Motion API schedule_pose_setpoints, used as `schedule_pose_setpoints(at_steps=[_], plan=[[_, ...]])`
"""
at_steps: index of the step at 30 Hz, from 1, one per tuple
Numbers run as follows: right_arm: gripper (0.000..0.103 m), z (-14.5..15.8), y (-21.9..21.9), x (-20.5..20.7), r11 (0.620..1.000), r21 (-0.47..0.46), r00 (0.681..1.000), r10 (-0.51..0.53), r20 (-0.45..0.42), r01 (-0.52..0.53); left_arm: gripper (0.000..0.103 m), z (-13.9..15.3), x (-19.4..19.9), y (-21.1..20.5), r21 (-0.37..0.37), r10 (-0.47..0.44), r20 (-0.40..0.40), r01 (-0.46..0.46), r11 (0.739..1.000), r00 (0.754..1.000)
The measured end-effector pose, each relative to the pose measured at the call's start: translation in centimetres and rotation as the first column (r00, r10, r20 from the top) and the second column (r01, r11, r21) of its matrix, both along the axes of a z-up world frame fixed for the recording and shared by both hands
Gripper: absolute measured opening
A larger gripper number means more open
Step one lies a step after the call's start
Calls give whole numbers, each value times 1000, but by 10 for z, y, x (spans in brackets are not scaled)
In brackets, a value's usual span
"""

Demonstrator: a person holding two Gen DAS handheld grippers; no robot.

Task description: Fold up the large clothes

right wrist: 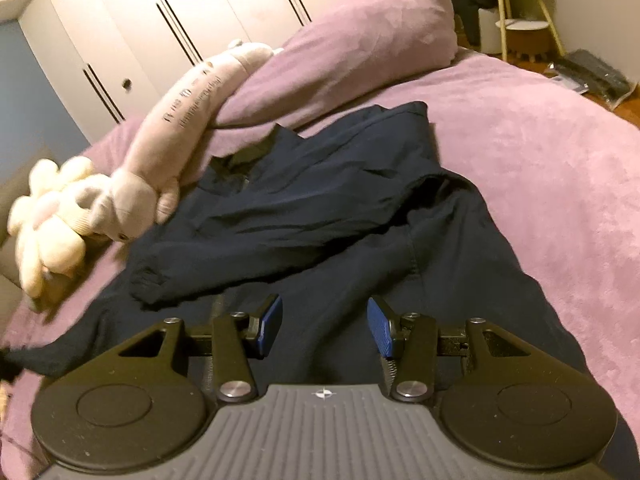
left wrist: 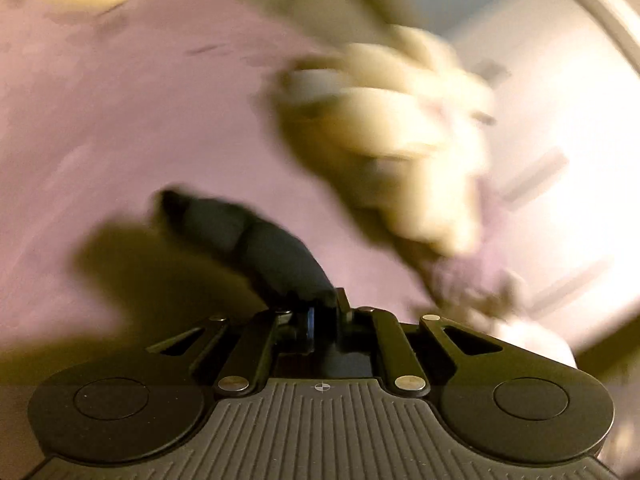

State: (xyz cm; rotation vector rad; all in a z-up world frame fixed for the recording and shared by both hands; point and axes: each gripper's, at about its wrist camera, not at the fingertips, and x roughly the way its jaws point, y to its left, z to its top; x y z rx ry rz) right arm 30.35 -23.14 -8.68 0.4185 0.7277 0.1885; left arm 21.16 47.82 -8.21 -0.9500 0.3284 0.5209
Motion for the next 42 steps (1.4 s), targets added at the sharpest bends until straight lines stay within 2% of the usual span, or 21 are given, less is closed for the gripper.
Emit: schedule_pose_setpoints(at_steps=[2,4,5,7,8,9,10,11,13,14,15,20,24,26,29,33,35,37,38,40,42], plan=[[47,1,-2,-3,1000,14,1000,5,14,-5,10,39,28,-39,115,-130,33,125,985,991],[47,1,-4,-4,999,41,1000,0,16,0,10,77,60,-98,233,-322,59,301,925,945],[47,1,-6,-4,998,58,1000,-1,15,0,11,92,74,-133,292,-414,60,381,878,908],[47,2,-8,-3,996,85,1000,-3,18,2,14,111,101,-206,387,-588,34,532,753,808],[47,3,-9,-3,996,91,1000,2,24,-4,16,114,114,-247,414,-673,4,611,674,740],[47,3,-9,-2,996,91,1000,7,30,-10,29,112,122,-275,423,-723,-13,659,622,691],[47,3,-10,-1,996,92,999,13,32,-16,48,108,128,-301,428,-761,-29,696,576,648],[47,3,-11,1,995,93,999,18,30,-21,56,99,135,-329,423,-796,-58,737,526,602],[47,0,-13,8,993,113,999,30,13,-32,67,76,137,-363,389,-815,-104,778,494,569],[47,-2,-14,13,991,128,999,37,5,-38,69,66,138,-370,366,-817,-125,791,490,564],[47,-4,-14,19,989,139,999,44,-3,-44,70,51,137,-376,329,-809,-150,800,502,569],[47,-13,3,62,970,223,993,114,-41,-102,71,0,129,-345,194,-713,-264,759,621,650],[47,-40,24,100,925,370,980,146,-136,-86,76,-9,107,-305,189,-618,-319,687,701,719],[47,-54,36,109,916,397,975,131,-181,-50,78,-10,95,-285,190,-578,-321,649,737,750],[47,-71,46,118,900,435,972,91,-216,12,78,-18,89,-266,176,-551,-337,626,760,763],[38,-79,55,128,868,493,964,80,-254,58,78,-32,84,-263,174,-534,-365,619,766,763],[22,-76,59,132,877,477,965,71,-252,60,78,-37,85,-263,175,-531,-368,617,767,764],[16,-61,64,132,915,403,973,74,-219,21,78,-40,86,-267,178,-518,-385,612,771,764],[16,-47,68,129,937,348,982,75,-171,-11,78,-42,88,-268,182,-512,-396,612,770,762],[15,-7,72,116,969,234,997,73,10,-74,78,-45,94,-270,198,-500,-416,612,766,760],[15,23,66,103,985,155,986,51,158,-76,78,-48,104,-274,220,-467,-456,605,765,757]])
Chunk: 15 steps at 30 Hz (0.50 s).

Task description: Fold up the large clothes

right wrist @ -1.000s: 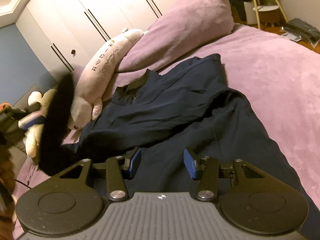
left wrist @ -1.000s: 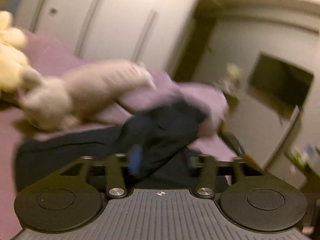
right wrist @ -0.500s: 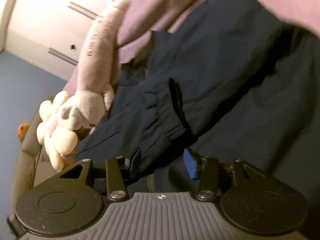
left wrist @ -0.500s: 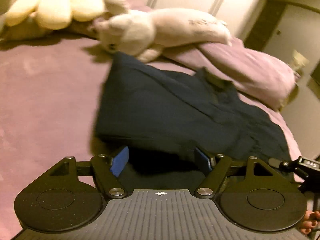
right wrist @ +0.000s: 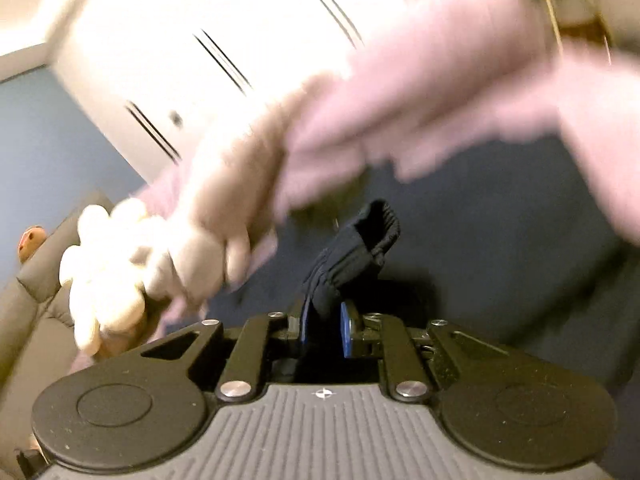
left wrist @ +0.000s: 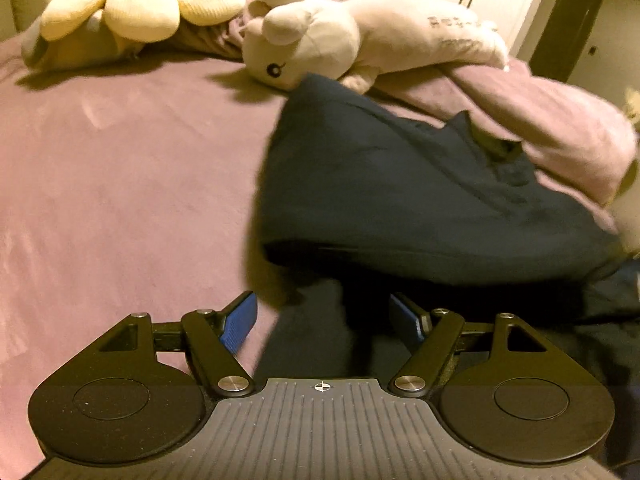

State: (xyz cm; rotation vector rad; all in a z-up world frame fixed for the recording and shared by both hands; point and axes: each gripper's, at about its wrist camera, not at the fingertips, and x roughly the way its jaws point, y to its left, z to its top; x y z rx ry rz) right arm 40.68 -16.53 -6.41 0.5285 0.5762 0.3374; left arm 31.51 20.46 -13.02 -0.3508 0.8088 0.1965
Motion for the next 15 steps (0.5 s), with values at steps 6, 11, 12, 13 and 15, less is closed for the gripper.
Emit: schedule_pose_setpoints(at_steps=[6,11,12,13,15], plan=[[18,-22,-57,15,987,-77,988,-143,-57,139,78,-10,25,-5,-14,76,-63,-77,997,995],[28,-76,-93,29,981,98,957,-138,-256,167,78,-18,34,-10,-51,64,-96,-69,996,993],[28,-78,-96,30,977,124,957,-138,-256,174,78,-19,35,-13,-31,54,-100,-57,998,994],[29,-79,-97,31,975,140,957,-134,-255,174,78,-19,36,-14,-13,46,-103,-48,999,994],[25,-78,-96,35,977,136,959,-127,-253,165,78,-20,38,-16,10,43,-110,-42,999,993]])
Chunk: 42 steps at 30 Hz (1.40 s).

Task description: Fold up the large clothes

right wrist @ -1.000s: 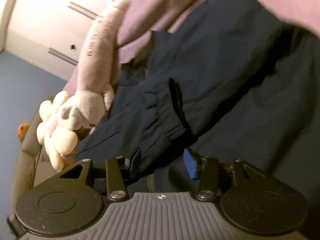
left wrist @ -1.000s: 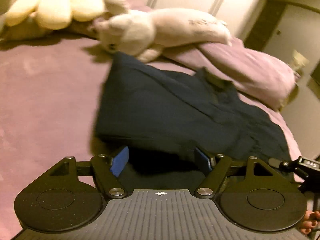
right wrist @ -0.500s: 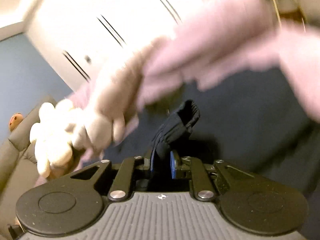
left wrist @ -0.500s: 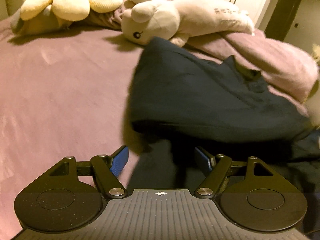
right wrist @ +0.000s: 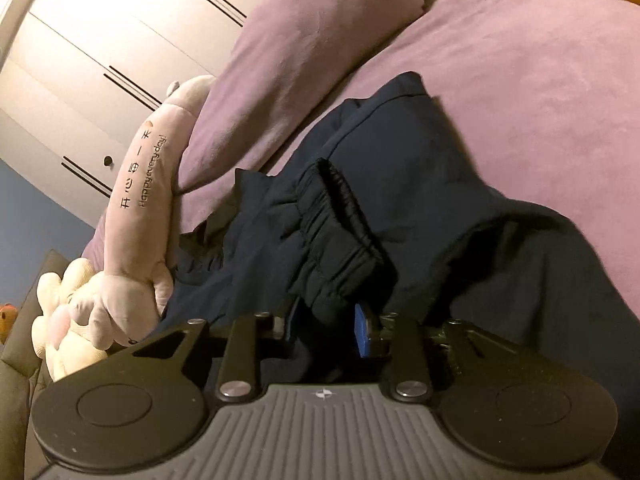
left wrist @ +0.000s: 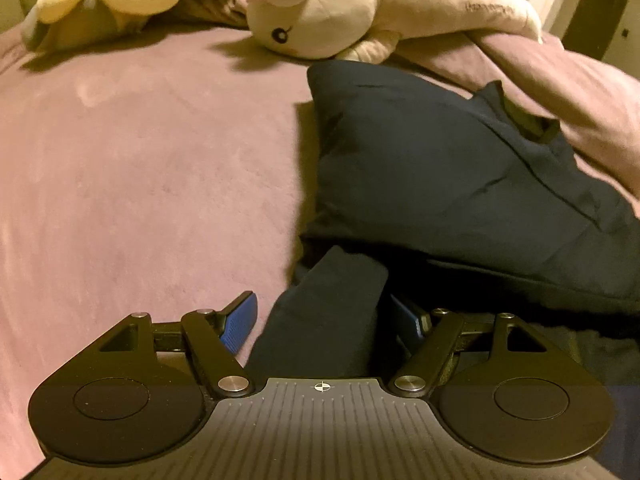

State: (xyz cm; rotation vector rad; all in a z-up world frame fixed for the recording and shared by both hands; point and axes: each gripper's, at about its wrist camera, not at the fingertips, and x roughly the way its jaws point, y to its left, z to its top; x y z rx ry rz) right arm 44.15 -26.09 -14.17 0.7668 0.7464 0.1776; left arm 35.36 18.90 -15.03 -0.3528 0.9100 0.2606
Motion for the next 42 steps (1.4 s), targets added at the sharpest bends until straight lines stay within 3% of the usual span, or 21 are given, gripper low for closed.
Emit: schedule_pose_setpoints(at_steps=[2,6,9,12,13,16,18,20,23,26,28,31,33,35,36,39,42], plan=[[19,10,14,8,998,-65,999,23,26,-21,78,0,2,1,-1,6,-14,-6,1000,1000],[18,45,25,1,963,-268,984,32,176,16,78,1,1,3,20,15,-16,-14,1000,1000],[19,41,22,12,924,-381,988,23,156,39,80,-1,-4,5,5,-10,-16,10,1000,1000],[27,22,16,25,922,-388,999,22,48,-2,78,1,-10,4,17,-53,-21,54,998,998],[30,22,12,22,926,-377,998,12,54,10,77,4,-13,4,18,-69,3,69,997,998],[49,39,15,6,896,-420,985,-90,146,144,77,20,-28,10,28,-88,38,87,996,995],[52,53,22,-3,871,-432,962,-142,232,233,77,33,-33,15,47,-74,70,70,996,995],[51,58,37,0,890,-421,963,-70,259,178,77,45,-31,16,67,-47,114,39,997,992],[43,54,92,16,888,-456,961,173,217,-57,77,61,-9,3,63,-65,184,54,997,981],[34,39,145,29,820,-525,919,360,161,-230,78,58,22,-19,0,-101,216,103,995,971],[33,26,163,39,772,-573,908,405,109,-276,77,48,44,-37,6,-99,186,100,995,978],[31,10,158,52,719,-646,918,391,68,-259,78,30,66,-56,134,-121,137,103,986,983],[30,4,132,56,718,-666,935,343,88,-202,82,17,73,-60,205,-141,98,119,972,985],[15,4,96,58,732,-666,956,276,101,-141,83,12,74,-55,209,-140,96,118,971,985],[0,4,79,57,748,-652,962,251,108,-123,84,11,73,-51,201,-139,100,117,973,985],[0,6,43,55,819,-561,970,217,107,-121,85,8,67,-39,166,-138,106,120,979,985],[3,18,58,53,787,-603,974,214,73,-127,85,11,61,-36,155,-135,95,120,981,986]])
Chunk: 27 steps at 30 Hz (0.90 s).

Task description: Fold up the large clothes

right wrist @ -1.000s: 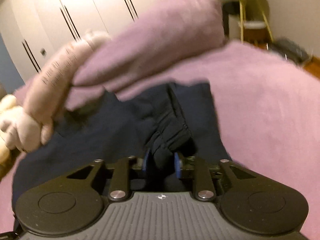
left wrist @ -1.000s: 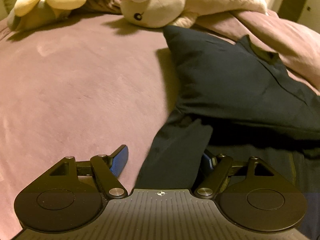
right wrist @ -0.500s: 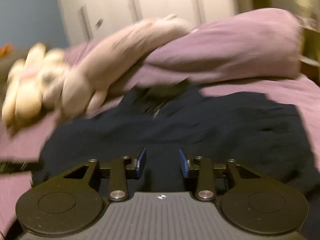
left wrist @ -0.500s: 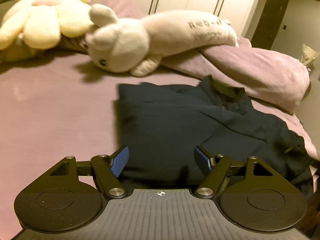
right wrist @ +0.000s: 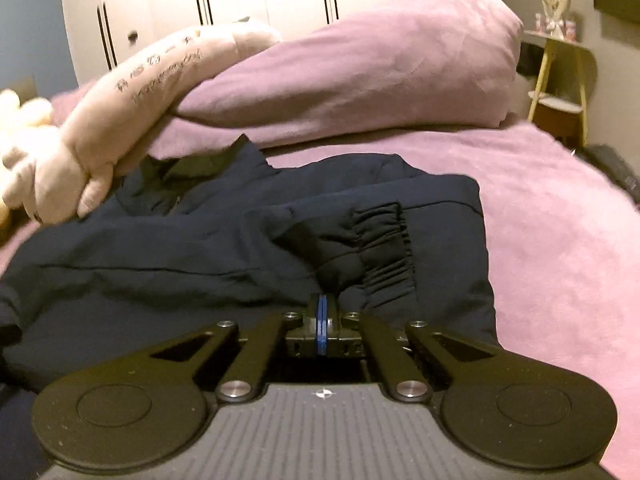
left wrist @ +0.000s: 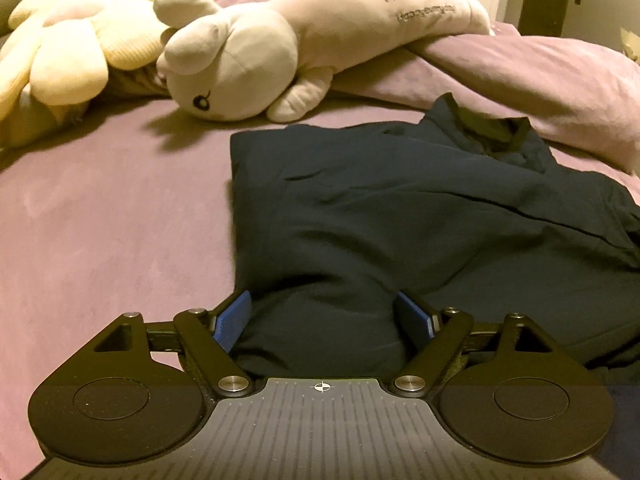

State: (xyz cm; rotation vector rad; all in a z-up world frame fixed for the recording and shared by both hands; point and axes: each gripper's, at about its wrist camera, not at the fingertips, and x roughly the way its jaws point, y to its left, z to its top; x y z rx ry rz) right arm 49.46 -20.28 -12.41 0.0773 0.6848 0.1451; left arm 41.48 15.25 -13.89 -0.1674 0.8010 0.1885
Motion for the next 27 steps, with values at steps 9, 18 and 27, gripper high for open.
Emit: schedule_pose_setpoints(at_steps=[9,18,27], plan=[[22,-9,44,30,988,-146,995,26,-99,-40,92,-3,4,0,24,32,-23,-32,999,999],[22,-11,56,36,972,-229,998,52,-45,-61,97,-8,21,5,-7,77,-61,-78,997,995],[22,-18,33,-24,968,-224,993,120,0,-117,95,-2,-6,-1,6,36,-69,-36,999,997]])
